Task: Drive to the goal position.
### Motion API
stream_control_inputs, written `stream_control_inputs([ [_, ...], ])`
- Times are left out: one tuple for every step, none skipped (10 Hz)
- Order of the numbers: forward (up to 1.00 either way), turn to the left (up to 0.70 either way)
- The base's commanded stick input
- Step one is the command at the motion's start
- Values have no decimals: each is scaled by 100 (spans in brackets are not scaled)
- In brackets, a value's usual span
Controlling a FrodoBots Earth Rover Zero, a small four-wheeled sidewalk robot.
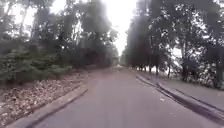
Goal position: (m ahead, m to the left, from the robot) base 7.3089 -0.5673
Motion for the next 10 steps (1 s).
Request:
stream_control_inputs([
  [85,-33],
  [85,-34],
  [85,-34],
  [85,-34],
  [85,-29],
  [85,-5],
  [85,0],
  [85,0],
  [85,0],
  [85,0],
])
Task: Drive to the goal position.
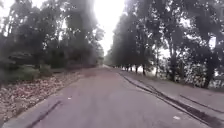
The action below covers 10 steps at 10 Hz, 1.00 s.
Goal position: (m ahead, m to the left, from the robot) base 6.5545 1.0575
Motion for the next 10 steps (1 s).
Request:
stream_control_inputs([
  [85,0],
  [85,0],
  [85,0],
  [85,0],
  [85,0],
  [85,0],
  [85,0],
  [85,0],
  [85,0],
  [85,0],
])
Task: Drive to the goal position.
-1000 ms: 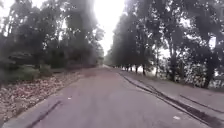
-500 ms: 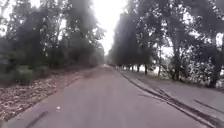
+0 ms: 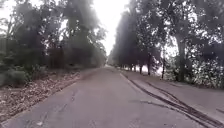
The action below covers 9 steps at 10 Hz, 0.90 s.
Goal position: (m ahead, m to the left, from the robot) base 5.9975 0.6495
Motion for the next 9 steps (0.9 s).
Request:
stream_control_inputs([
  [85,0],
  [85,0],
  [85,0],
  [85,0],
  [85,0],
  [85,0],
  [85,0],
  [85,0],
  [85,0],
])
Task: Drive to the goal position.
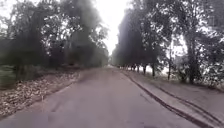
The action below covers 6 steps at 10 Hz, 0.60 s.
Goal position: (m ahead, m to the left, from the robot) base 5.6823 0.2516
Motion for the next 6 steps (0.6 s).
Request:
stream_control_inputs([
  [85,0],
  [85,0],
  [85,0],
  [85,0],
  [85,0],
  [85,0],
])
